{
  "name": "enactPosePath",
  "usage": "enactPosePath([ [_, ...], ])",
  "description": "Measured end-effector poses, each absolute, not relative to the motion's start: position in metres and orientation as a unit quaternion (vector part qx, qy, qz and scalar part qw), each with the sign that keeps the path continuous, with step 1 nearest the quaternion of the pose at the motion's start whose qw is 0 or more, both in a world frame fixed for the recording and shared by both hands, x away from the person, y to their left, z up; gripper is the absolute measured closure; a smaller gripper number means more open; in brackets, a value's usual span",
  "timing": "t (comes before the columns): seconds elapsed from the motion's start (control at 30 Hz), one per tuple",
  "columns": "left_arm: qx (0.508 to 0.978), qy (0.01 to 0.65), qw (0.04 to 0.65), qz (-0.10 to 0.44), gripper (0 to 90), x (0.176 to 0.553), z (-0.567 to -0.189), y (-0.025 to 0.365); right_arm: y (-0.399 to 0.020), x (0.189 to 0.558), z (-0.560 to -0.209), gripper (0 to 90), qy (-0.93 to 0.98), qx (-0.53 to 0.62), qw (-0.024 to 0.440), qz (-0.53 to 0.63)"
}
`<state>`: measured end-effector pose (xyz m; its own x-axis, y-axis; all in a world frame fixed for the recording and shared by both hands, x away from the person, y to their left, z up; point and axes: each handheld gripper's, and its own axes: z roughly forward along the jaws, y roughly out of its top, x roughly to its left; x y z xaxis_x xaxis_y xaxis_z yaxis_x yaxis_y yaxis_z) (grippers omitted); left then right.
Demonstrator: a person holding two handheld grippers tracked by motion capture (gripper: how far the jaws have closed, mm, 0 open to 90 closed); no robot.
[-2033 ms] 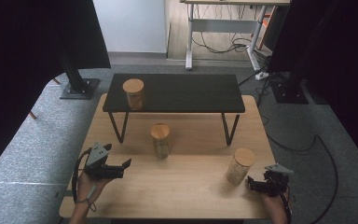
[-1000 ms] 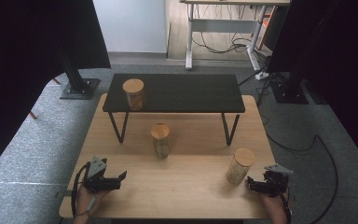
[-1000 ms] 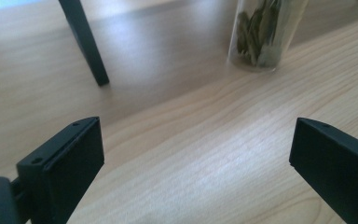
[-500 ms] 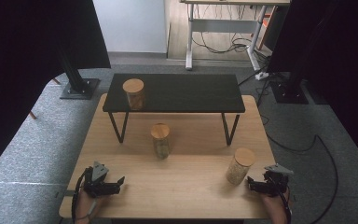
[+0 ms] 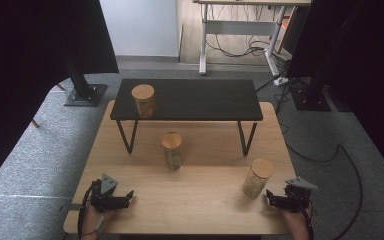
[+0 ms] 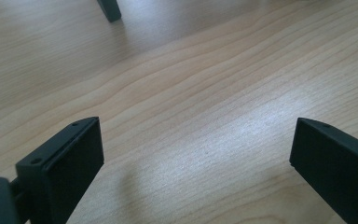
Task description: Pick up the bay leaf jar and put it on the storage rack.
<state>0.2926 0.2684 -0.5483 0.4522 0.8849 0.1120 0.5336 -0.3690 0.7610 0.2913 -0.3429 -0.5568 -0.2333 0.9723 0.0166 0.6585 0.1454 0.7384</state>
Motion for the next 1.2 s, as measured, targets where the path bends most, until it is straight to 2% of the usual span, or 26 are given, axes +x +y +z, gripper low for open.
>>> enactPosePath([
  [0.47,0.787,0.466,0.315,0.251,2.2,0.297,-0.553,0.269,-0.333,0.275,-0.549,0.3,0.716,0.555,0.248,0.343],
  [0.7,0.780,0.493,0.320,0.214,1.9,0.303,-0.554,0.276,-0.324,0.268,-0.545,0.6,0.720,0.543,0.245,0.357],
  [1.2,0.779,0.495,0.319,0.216,1.6,0.303,-0.554,0.276,-0.302,0.246,-0.536,0.9,0.725,0.520,0.228,0.389],
])
